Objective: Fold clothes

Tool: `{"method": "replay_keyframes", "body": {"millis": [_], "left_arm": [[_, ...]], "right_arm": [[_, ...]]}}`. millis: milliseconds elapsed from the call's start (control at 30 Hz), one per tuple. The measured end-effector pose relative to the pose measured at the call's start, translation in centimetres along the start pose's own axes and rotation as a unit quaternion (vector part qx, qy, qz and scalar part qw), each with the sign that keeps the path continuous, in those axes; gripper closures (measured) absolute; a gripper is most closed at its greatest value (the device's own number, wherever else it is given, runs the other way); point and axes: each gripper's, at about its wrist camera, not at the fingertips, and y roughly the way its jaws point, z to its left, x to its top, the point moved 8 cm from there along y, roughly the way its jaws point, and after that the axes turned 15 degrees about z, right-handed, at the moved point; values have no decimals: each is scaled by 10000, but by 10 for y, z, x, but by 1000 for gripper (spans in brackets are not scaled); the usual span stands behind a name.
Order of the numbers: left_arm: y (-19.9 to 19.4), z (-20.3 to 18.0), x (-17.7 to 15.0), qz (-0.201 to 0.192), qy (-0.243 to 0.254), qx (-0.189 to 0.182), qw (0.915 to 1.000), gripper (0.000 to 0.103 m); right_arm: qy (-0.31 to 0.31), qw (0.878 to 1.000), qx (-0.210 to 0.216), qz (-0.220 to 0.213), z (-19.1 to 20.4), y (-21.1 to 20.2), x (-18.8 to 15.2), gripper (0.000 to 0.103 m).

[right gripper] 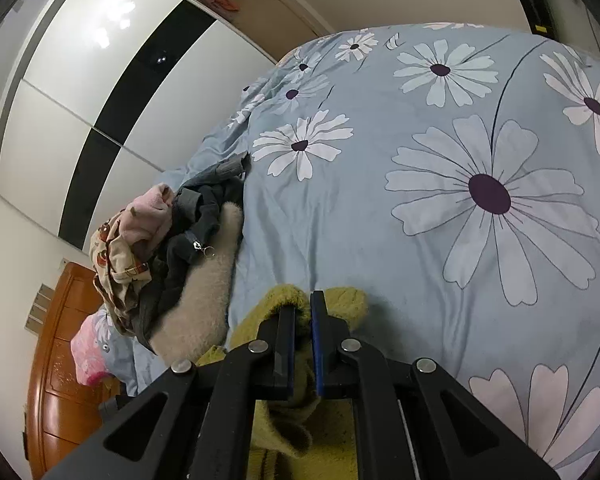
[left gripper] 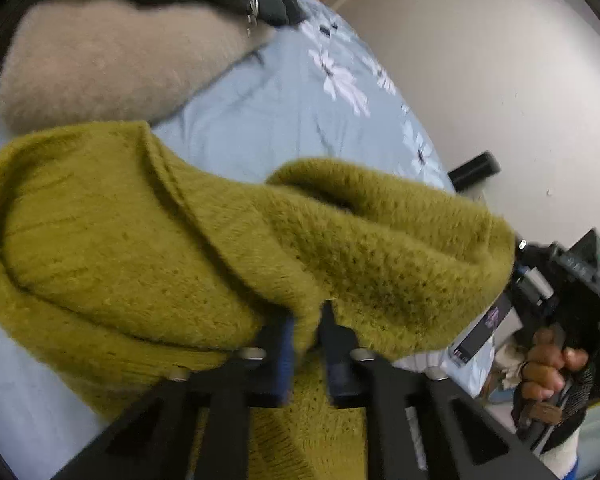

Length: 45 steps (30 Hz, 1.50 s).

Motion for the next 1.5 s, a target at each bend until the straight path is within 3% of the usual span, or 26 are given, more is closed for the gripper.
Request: {"method": "replay_keyframes", "body": {"millis": [200,367,533,733,1133,1333,1500], "left_arm": [[-97,-19,23,-1211,109,-446,9916,95],[-199,-41,40,-2167,532,-412,9739,95],[-283,-41,27,-2822,669,-337,9564,95],[-348,-48,0,-3165,939,-237,9436,95],[-434,-135,-80,-3658,1886,-282,9110,95],[-470,-183,-129,-3860,2354,-416,8910,95],[-512,-207,-160,-3993,2519,-819,8777,95]], "right_arm": [[-534,9985,5,-113,40,-25,-1,96],[-1165,9924,139,-375,107,-58,-2,96],[-1751,9819,274,-665,173,-94,-14,96],[-2248,9689,127,-1026,231,-137,-34,97],[-2835,9349,122,-2131,293,-261,-78,97],[-3089,9128,219,-2664,313,-325,-103,97],[-3431,8922,349,-2917,340,-368,-115,97]]}}
